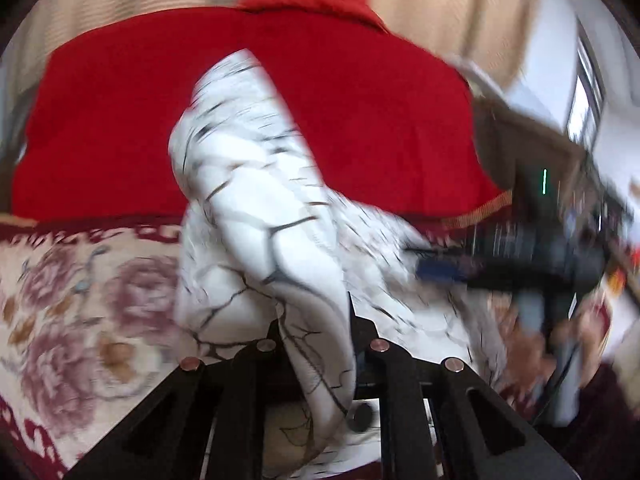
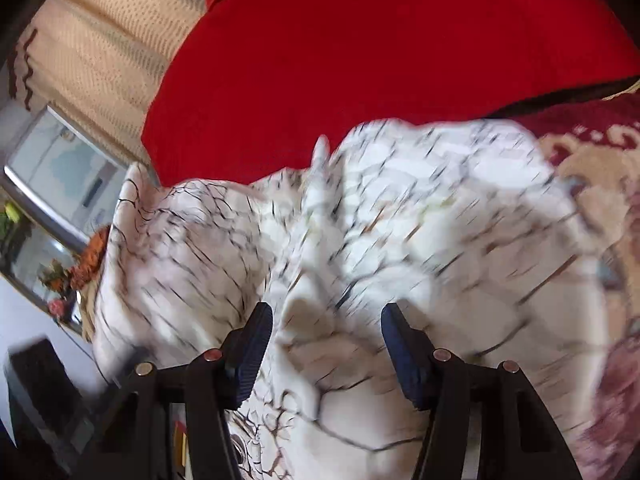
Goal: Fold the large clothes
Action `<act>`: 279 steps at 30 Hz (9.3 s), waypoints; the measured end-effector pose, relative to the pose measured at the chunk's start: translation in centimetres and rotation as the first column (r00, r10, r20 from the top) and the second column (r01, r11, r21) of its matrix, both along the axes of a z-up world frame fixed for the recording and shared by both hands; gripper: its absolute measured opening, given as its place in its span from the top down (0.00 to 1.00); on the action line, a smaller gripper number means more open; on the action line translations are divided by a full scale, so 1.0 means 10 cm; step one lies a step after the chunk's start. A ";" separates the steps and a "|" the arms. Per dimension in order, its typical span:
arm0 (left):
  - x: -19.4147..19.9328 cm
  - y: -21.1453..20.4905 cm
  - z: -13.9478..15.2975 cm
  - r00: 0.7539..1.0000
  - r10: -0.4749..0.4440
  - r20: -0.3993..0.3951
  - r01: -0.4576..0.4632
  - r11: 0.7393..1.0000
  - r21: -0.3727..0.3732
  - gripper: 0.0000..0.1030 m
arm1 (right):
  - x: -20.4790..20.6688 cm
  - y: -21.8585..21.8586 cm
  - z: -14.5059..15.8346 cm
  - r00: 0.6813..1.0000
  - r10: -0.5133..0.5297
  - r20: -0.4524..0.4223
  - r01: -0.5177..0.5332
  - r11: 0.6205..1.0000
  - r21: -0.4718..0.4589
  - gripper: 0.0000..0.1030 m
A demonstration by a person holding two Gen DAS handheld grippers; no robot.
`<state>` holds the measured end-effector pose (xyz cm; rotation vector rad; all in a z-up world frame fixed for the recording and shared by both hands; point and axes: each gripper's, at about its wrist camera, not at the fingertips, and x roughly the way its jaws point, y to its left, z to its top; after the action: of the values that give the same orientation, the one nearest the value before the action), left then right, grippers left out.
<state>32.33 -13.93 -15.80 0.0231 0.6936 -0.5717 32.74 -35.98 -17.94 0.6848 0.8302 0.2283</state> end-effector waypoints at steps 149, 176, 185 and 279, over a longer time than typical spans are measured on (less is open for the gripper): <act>-0.15 -0.57 -0.31 0.997 0.008 0.073 -0.023 0.978 0.207 0.16 | 0.64 -0.69 -0.36 0.967 -0.190 -0.170 0.167 0.976 -0.140 0.45; 0.05 -0.36 -0.47 0.989 0.053 -0.138 -0.050 0.998 0.022 0.00 | -0.68 -0.37 -0.29 0.989 -0.128 -0.071 0.123 0.989 -0.078 0.33; -0.03 -0.43 -0.21 0.991 0.081 -0.104 -0.068 0.990 0.124 0.00 | -0.60 -0.49 -0.44 0.993 -0.101 -0.062 0.101 0.995 0.009 0.30; -0.04 -0.38 -0.16 0.977 0.148 0.156 -0.194 0.918 0.346 0.00 | -0.79 0.02 0.31 0.998 -0.061 0.013 0.062 0.940 -0.336 0.53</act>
<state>31.89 -17.74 -17.42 0.3356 0.6607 -0.2659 24.82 -35.80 -14.79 0.3874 0.8193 0.0279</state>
